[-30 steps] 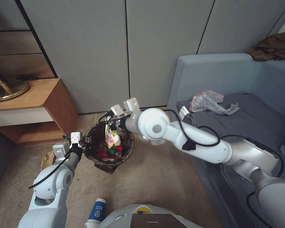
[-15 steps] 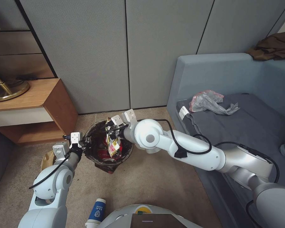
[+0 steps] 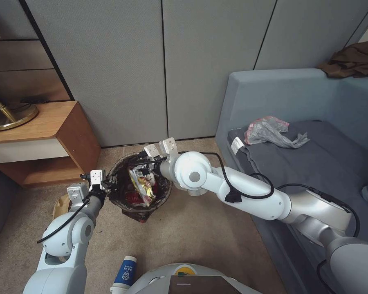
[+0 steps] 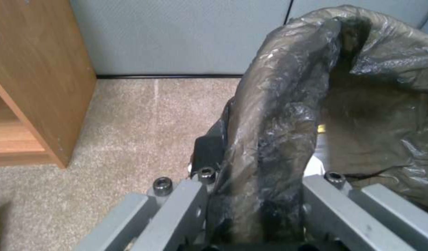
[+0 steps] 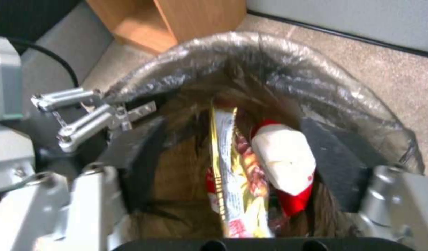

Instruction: Pick up the trash bin, then pick up the garbage from the floor and place it into the trash bin.

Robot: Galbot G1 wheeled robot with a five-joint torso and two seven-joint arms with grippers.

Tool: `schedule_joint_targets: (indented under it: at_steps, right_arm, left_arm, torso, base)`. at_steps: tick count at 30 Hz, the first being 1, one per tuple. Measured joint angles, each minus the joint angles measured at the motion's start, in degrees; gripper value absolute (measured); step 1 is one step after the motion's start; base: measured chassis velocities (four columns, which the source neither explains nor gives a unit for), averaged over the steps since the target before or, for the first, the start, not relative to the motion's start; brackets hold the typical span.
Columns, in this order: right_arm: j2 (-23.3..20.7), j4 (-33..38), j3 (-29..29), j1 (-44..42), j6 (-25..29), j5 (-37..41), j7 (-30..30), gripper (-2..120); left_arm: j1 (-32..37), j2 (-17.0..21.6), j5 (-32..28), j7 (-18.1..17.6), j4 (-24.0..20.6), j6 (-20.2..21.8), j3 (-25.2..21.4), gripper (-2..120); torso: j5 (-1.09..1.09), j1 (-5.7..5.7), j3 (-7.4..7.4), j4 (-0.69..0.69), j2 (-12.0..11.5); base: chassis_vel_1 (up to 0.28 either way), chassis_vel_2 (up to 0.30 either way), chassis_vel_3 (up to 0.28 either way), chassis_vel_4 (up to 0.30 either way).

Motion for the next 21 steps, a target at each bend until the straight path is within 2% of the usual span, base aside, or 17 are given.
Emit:
schedule_joint_targets:
  at_steps: [3,4,7,21]
  right_arm:
    - [-0.2,-0.1,0.4,0.0,0.1,-0.1,-0.2,87]
    - [-0.2,-0.1,0.4,0.0,0.1,-0.1,-0.2,87]
    - [-0.3,0.2,0.9,0.0,0.1,0.0,-0.3,98]
    - [-0.8,1.2,2.1,0.1,0.2,0.2,-0.3,100]
  left_arm:
    - [-0.1,0.0,0.0,0.0,0.0,0.0,0.0,5]
    - [-0.1,0.0,0.0,0.0,0.0,0.0,0.0,5]
    - [-0.2,0.0,0.0,0.1,0.1,0.0,0.0,5]
    - [-0.3,0.0,0.0,0.1,0.2,0.0,-0.1,5]
  torso:
    - [0.0,0.0,0.0,0.0,0.0]
    - [0.0,0.0,0.0,0.0,0.0]
    - [0.0,0.0,0.0,0.0,0.0]
    - [0.0,0.0,0.0,0.0,0.0]
  base:
    - [0.0,0.0,0.0,0.0]
    - [0.0,0.0,0.0,0.0]
    - [0.0,0.0,0.0,0.0]
    - [0.0,0.0,0.0,0.0]
